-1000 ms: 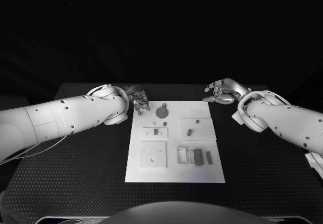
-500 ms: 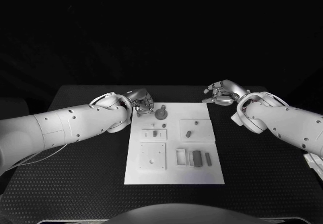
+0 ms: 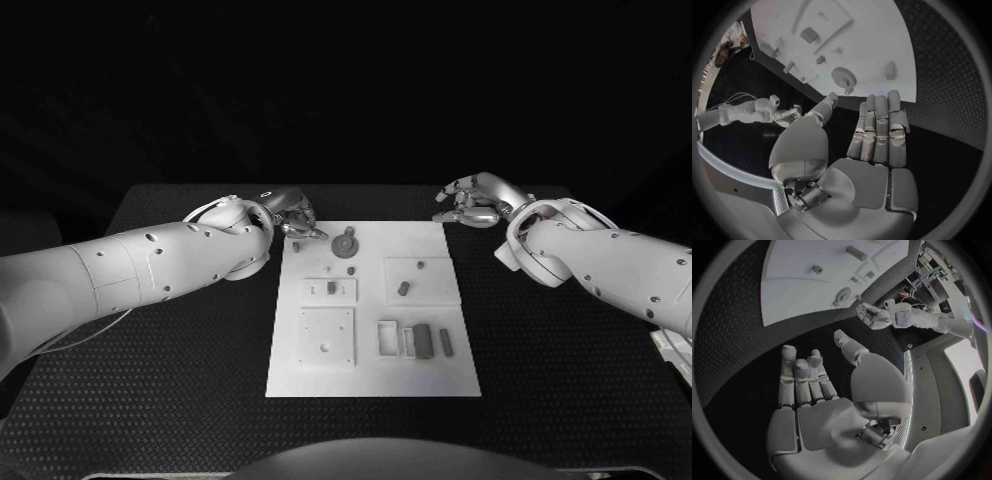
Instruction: Assemble the parts on the task board
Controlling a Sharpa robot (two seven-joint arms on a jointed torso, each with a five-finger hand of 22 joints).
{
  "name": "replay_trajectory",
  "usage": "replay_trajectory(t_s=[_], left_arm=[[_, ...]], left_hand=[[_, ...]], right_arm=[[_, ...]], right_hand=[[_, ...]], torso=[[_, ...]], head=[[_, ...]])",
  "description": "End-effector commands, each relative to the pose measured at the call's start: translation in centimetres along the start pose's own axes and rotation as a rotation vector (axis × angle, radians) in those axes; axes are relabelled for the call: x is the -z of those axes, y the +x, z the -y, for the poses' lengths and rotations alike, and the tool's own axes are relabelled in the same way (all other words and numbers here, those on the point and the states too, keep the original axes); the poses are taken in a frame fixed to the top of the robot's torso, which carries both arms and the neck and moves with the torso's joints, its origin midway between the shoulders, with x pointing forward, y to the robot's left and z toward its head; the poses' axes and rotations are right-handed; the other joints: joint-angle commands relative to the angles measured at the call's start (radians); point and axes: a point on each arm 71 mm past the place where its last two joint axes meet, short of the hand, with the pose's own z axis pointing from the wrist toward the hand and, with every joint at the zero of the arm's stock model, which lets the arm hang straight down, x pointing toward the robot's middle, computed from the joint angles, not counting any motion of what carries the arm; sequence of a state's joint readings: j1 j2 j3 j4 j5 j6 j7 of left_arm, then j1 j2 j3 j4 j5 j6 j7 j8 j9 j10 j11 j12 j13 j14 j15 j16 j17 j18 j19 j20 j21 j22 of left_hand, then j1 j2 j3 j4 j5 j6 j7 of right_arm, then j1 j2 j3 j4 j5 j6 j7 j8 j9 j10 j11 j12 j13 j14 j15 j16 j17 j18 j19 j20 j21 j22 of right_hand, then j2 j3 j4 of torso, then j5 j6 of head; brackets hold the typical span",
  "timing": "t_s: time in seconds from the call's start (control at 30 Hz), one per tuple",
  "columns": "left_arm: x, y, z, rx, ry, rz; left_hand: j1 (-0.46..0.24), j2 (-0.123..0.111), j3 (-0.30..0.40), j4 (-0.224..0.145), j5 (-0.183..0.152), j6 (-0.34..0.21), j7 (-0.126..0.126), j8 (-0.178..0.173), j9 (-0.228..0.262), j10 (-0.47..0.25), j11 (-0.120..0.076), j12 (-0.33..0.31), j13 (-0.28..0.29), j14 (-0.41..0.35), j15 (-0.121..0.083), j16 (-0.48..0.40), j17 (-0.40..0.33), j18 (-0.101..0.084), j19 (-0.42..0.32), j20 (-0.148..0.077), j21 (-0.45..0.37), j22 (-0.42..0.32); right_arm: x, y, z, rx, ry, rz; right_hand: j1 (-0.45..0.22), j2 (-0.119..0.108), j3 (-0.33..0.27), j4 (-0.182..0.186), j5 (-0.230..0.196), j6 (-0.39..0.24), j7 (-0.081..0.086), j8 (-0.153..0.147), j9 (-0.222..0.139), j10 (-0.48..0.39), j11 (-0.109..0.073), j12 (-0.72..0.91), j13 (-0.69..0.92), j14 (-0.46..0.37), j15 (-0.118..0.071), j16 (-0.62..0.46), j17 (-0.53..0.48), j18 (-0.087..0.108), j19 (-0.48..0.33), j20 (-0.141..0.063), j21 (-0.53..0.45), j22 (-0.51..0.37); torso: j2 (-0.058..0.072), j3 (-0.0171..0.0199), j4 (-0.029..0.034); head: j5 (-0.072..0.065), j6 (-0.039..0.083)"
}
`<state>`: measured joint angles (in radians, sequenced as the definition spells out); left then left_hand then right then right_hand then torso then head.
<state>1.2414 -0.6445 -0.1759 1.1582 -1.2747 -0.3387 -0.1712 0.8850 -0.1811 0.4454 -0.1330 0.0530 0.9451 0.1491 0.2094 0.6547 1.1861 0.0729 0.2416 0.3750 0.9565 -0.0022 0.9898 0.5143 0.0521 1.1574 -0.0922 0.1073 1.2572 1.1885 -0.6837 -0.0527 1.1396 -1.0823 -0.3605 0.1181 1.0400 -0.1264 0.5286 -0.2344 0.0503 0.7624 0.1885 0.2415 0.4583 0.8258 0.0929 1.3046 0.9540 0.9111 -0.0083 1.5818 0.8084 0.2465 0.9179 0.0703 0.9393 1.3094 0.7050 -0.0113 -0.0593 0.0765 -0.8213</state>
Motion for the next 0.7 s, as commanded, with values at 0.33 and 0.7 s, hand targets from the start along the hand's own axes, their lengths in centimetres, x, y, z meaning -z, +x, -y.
replay_trajectory(t_s=[0.33,0.7], left_arm=[[-1.1,0.2,-1.6,-0.082,-0.197,-0.124],[-1.4,0.1,-1.9,-0.15,-0.238,-0.162]], left_hand=[[-0.127,0.092,-0.085,0.124,-0.004,0.078,-0.045,0.061,0.024,0.103,-0.058,0.07,0.08,0.072,-0.065,0.106,0.064,0.023,0.084,-0.053,0.074,0.076],[-0.039,0.136,-0.205,0.207,0.023,0.115,-0.07,0.096,0.056,0.114,-0.085,0.133,0.193,0.084,-0.102,0.179,0.107,0.002,0.089,-0.101,0.175,0.078]], right_arm=[[-0.1,0.2,-0.2,-0.001,-0.011,-0.006],[-0.1,0.3,-0.2,-0.001,-0.011,-0.009]], right_hand=[[-0.006,-0.001,0.004,0.004,0.0,0.0,0.014,0.006,-0.001,-0.008,-0.001,0.004,-0.001,0.0,-0.004,0.003,-0.001,0.015,-0.006,0.001,-0.005,0.015],[-0.006,-0.001,0.004,0.004,0.0,0.0,0.014,0.006,-0.001,-0.009,-0.001,0.004,-0.002,0.0,-0.004,0.004,-0.002,0.015,-0.005,0.001,-0.005,0.015]], torso=[[0.001,-0.0013,-0.0022],[0.0,-0.0003,-0.0011]], head=[[0.003,-0.003],[0.001,-0.007]])
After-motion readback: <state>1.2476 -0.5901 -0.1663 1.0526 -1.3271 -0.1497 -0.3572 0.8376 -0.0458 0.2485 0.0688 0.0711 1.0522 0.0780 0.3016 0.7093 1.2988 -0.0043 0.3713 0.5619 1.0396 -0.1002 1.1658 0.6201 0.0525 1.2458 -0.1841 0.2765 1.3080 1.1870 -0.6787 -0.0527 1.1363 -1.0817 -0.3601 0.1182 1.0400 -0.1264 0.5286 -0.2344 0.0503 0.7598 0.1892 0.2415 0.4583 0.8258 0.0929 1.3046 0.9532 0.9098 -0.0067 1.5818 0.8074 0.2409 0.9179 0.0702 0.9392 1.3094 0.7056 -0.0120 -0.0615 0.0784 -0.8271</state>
